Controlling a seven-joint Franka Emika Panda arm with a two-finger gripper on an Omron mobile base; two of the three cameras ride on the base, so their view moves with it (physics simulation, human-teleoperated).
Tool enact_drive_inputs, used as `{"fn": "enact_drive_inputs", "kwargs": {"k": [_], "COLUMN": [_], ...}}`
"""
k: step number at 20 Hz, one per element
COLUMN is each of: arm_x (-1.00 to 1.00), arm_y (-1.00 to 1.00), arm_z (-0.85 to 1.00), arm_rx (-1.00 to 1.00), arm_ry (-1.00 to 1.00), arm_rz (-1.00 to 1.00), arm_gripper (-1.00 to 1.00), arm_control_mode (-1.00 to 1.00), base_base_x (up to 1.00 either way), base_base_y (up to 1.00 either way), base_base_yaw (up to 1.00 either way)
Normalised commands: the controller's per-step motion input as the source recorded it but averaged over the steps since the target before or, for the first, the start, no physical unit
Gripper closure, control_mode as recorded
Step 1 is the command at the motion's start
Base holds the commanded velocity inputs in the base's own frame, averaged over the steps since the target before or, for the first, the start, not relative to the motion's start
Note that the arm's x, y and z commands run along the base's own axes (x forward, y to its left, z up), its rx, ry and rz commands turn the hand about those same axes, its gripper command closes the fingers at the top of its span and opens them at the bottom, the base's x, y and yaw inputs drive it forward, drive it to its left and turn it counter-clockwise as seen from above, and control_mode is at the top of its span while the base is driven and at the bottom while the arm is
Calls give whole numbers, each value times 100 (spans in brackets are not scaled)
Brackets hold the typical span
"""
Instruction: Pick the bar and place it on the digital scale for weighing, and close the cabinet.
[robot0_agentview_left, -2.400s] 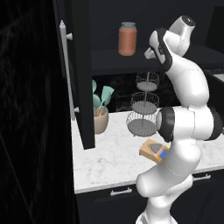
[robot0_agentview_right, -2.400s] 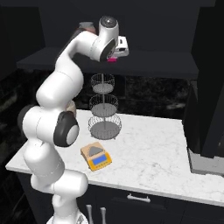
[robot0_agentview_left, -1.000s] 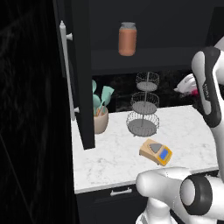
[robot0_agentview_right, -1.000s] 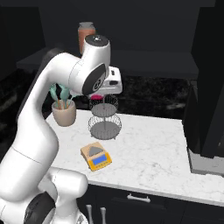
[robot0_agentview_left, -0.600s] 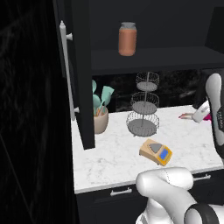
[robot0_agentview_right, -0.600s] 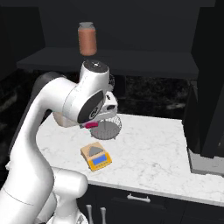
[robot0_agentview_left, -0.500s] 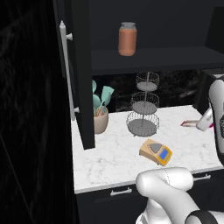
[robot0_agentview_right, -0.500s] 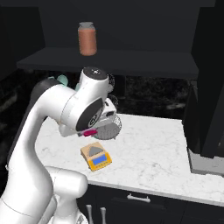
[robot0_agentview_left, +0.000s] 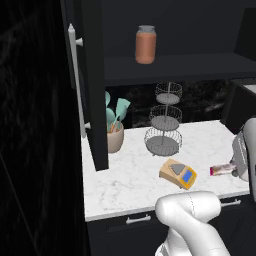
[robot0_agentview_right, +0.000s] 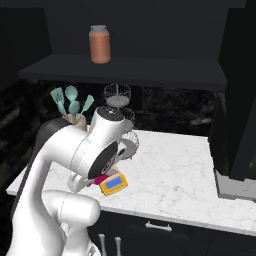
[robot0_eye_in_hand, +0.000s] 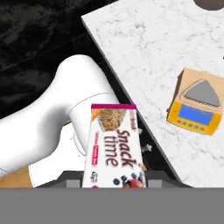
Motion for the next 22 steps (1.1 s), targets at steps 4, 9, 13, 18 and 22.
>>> {"fn": "enact_drive_inputs", "kwargs": {"k": [4,9,13,18,22], "arm_x": [14,38,46,54,73], "arm_y": [0,0,0,0,0], "arm_z": [-25,-5,0,-4,-12], "arm_rx": [0,9,16,11,7], "arm_ry": [-1,-5,-6,0,0], "arm_rz": [45,42,28,21,7], "arm_gripper": [100,100,100,100,100], "arm_control_mode": [-100,-100,-100,-100,-100], "base_base_x": [0,0,0,0,0], "base_base_y": [0,0,0,0,0], "base_base_yaw": [0,0,0,0,0]}}
